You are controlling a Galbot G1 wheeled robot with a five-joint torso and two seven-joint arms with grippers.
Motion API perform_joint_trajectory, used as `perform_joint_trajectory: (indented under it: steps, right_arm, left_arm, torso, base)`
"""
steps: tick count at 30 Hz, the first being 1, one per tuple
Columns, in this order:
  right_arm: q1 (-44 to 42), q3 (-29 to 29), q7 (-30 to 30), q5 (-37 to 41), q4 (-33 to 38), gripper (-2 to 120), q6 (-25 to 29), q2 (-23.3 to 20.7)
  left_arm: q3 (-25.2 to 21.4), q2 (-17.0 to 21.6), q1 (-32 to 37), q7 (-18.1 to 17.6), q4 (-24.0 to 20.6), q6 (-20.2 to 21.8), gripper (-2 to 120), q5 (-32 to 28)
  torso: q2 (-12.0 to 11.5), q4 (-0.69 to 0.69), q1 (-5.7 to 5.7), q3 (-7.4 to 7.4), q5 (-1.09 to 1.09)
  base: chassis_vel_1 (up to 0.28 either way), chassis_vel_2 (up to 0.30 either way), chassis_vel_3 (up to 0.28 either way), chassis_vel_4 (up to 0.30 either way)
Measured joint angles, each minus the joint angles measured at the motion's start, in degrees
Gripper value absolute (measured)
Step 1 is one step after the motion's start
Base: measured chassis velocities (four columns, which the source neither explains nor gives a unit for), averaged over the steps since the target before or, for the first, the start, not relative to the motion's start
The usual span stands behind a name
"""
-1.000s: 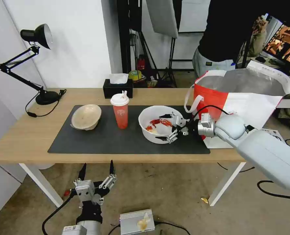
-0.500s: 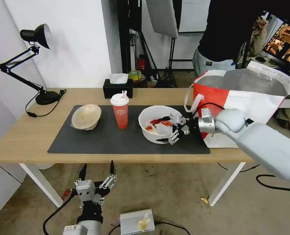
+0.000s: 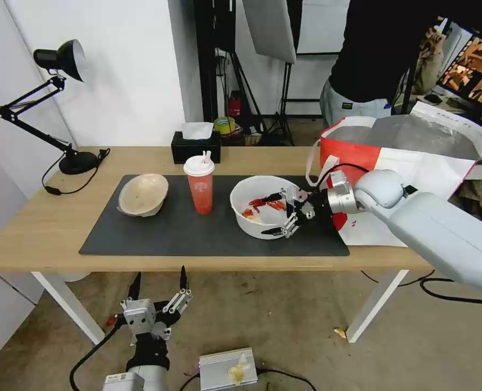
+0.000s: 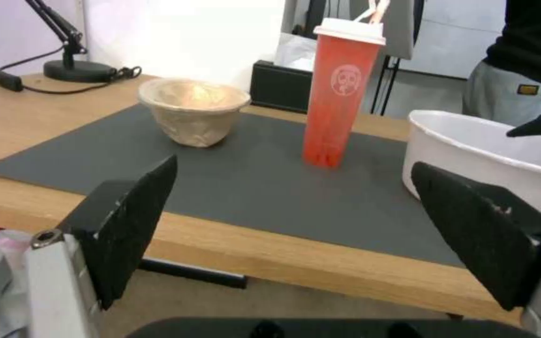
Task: Pick up the trash from the table and place it into the takeout bag.
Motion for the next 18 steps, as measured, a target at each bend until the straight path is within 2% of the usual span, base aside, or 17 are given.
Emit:
perform_joint_trajectory:
  steps: [18]
  right_arm:
    - [1.49, -2.15, -2.36, -0.64, -2.62, 100, -0.63, 0.64]
  left_arm:
    - [-0.06, 0.12, 0.57, 0.02, -0.50, -0.01, 100, 0.13]
  torso:
    - [0.00, 0.00, 0.00, 0.00, 0.00]
  base:
    - [0.000, 0.000, 0.000, 0.000]
